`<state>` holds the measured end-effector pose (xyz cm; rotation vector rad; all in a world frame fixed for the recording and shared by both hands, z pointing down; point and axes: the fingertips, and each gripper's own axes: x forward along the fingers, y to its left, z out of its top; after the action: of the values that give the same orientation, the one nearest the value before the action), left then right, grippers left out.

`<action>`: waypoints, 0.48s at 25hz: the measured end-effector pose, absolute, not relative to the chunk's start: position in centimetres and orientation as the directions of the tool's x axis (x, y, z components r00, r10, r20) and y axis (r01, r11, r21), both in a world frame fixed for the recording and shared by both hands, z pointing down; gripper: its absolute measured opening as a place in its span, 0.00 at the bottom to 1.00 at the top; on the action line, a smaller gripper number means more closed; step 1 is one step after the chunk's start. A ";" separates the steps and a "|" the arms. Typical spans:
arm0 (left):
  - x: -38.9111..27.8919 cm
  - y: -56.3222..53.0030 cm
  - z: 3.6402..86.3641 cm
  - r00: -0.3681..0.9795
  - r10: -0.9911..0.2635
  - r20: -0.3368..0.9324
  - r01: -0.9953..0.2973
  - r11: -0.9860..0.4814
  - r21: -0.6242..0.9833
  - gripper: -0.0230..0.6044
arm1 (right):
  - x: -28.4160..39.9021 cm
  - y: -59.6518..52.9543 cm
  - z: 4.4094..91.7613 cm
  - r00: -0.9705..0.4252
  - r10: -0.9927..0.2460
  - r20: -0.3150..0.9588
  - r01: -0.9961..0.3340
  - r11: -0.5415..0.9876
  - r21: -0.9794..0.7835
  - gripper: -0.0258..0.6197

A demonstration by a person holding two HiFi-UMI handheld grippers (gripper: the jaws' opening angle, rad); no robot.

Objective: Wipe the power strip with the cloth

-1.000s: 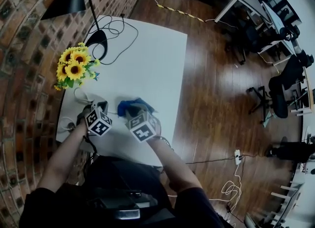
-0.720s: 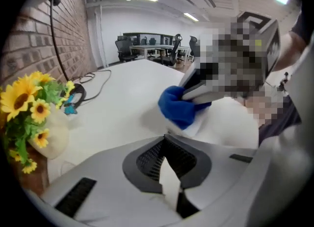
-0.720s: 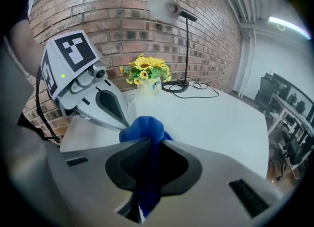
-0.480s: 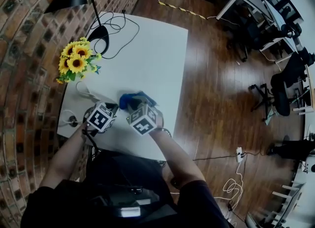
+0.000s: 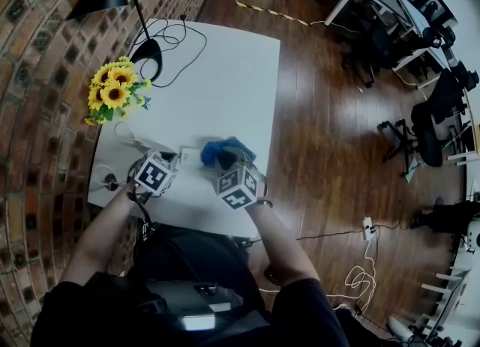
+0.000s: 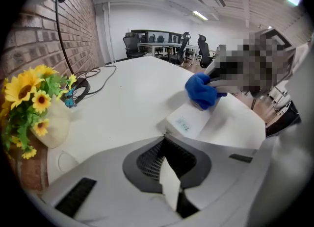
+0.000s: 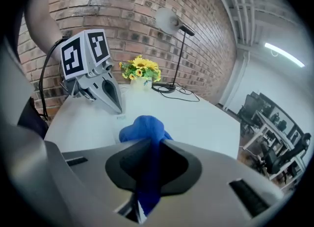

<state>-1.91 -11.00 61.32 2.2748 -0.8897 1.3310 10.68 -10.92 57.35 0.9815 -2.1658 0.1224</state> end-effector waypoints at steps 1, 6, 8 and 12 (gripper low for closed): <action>-2.0 -11.0 61.4 0.359 -0.336 0.871 -0.676 -0.736 -0.005 0.07 | 11.5 -10.9 57.4 -0.419 -0.619 0.664 -0.700 0.686 0.199 0.13; -1.9 -11.2 61.6 0.361 -0.329 0.873 -0.688 -0.725 0.011 0.07 | 14.9 -10.8 57.5 -0.368 -0.654 0.661 -0.768 0.615 0.181 0.13; -2.2 -11.1 61.8 0.360 -0.315 0.878 -0.702 -0.712 0.032 0.07 | 15.8 -10.7 57.6 -0.356 -0.663 0.659 -0.796 0.584 0.158 0.13; -2.3 -11.2 62.0 0.363 -0.291 0.885 -0.723 -0.687 0.070 0.07 | 17.7 -10.8 57.4 -0.338 -0.674 0.657 -0.844 0.526 0.105 0.13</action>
<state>-2.26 -11.17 61.97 2.1765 -0.8796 1.2776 17.68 -10.76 57.43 1.2273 -2.1104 0.3343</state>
